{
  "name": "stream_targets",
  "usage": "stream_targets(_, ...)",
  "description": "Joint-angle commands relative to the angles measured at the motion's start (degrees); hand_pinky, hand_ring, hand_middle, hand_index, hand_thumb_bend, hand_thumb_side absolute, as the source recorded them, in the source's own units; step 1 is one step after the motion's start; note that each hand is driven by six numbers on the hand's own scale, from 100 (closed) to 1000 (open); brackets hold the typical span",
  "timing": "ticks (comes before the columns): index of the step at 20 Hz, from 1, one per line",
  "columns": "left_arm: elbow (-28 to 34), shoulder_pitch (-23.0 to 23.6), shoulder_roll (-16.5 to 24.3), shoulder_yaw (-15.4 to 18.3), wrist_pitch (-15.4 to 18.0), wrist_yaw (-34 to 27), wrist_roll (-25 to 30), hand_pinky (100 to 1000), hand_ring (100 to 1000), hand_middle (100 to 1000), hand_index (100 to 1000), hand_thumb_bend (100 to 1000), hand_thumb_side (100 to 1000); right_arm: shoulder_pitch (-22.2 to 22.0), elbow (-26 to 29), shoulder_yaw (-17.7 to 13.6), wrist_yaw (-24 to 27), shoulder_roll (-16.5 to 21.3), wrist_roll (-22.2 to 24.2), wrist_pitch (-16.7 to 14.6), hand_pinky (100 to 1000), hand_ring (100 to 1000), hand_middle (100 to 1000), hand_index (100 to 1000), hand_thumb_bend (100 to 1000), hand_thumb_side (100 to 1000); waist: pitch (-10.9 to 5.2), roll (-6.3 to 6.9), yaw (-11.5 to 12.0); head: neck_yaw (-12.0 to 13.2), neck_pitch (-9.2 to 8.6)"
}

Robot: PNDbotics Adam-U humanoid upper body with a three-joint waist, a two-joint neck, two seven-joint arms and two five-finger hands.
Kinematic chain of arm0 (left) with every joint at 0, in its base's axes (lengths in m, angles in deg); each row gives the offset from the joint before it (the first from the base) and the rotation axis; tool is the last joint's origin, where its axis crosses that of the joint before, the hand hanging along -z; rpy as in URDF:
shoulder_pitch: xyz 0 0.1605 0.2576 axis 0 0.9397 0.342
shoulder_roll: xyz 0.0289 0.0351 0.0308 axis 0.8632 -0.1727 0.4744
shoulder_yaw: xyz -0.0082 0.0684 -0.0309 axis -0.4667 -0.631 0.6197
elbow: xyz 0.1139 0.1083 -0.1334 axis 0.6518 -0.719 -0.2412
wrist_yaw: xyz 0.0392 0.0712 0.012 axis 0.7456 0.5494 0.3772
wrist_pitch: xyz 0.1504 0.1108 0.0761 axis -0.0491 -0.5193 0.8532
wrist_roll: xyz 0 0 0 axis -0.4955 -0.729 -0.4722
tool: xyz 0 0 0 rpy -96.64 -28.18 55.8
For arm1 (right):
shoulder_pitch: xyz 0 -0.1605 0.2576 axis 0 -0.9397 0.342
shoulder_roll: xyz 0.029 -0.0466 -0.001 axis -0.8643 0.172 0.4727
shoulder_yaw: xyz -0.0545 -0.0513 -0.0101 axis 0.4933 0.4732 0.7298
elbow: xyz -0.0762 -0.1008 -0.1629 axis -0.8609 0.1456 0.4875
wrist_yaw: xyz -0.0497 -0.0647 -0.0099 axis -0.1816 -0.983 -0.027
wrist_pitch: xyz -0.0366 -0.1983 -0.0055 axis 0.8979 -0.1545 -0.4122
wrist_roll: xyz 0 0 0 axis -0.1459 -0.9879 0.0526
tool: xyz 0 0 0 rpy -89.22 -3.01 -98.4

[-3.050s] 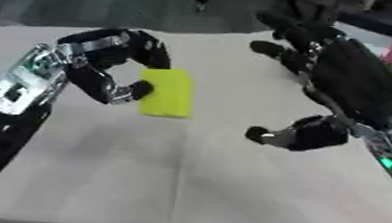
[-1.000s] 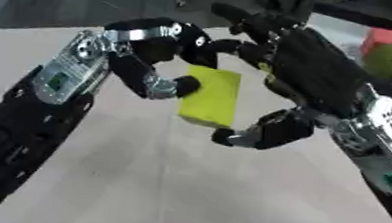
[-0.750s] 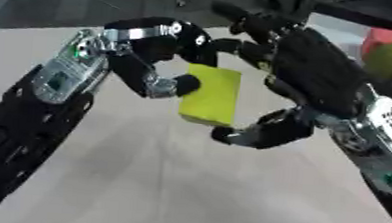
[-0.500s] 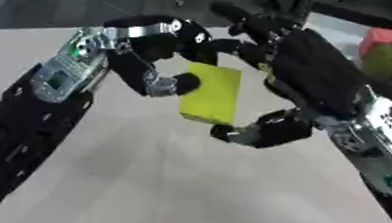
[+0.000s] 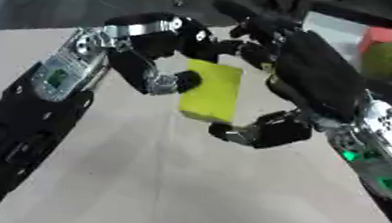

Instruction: Pick up the objects with one hand, pass them to the other hand, and then place them into the box on the other side of the table.

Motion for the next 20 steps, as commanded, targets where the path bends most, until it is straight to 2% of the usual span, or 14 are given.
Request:
stream_targets(1, -0.22, -0.46, -0.55, -0.51, -0.09, 1.67, 0.81, 540, 440, 382, 549, 100, 262, 1.23, 0.85, -1.27, 1.32, 0.07, -2.98, 1.58, 645, 755, 1000, 513, 367, 421, -0.47, -0.18, -0.05, 0.18, 0.32)
stream_targets(5, -1.29, -0.23, -0.63, -0.34, -0.05, 2.79, 0.81, 544, 451, 393, 558, 100, 263, 1.09, 0.85, -1.3, 2.24, 0.08, -5.51, 2.91, 640, 754, 1000, 463, 314, 392, -0.4, -0.21, -0.15, 0.05, 0.32)
stream_targets(7, -1.79, -0.17, -0.7, -0.29, 0.06, 3.27, 0.81, 547, 455, 399, 564, 100, 276, 1.04, 0.85, -1.24, 2.36, 0.1, -6.15, 3.22, 643, 754, 1000, 409, 244, 344, -0.37, -0.23, -0.18, -0.1, 0.32)
stream_targets(12, -2.41, -0.22, -0.86, -0.25, 0.36, 3.66, 0.81, 553, 465, 415, 579, 100, 295, 0.98, 0.85, -1.18, 2.29, 0.14, -6.84, 3.59, 647, 753, 1000, 386, 254, 338, -0.32, -0.31, -0.19, -0.32, 0.32)
stream_targets(16, -2.25, -0.26, -0.84, -0.58, 0.6, 3.51, 0.81, 574, 483, 443, 607, 100, 348, 1.01, 0.85, -1.13, 2.07, 0.1, -7.09, 3.56, 653, 753, 1000, 375, 256, 338, -0.31, -0.39, -0.22, -0.54, 0.32)
stream_targets(20, -2.16, -0.33, -0.85, -0.73, 1.2, 3.22, 0.81, 596, 511, 485, 651, 100, 480, 1.08, 0.85, -1.1, 1.69, 0.08, -6.97, 3.33, 657, 754, 1000, 370, 256, 336, -0.31, -0.44, -0.24, -0.57, 0.32)
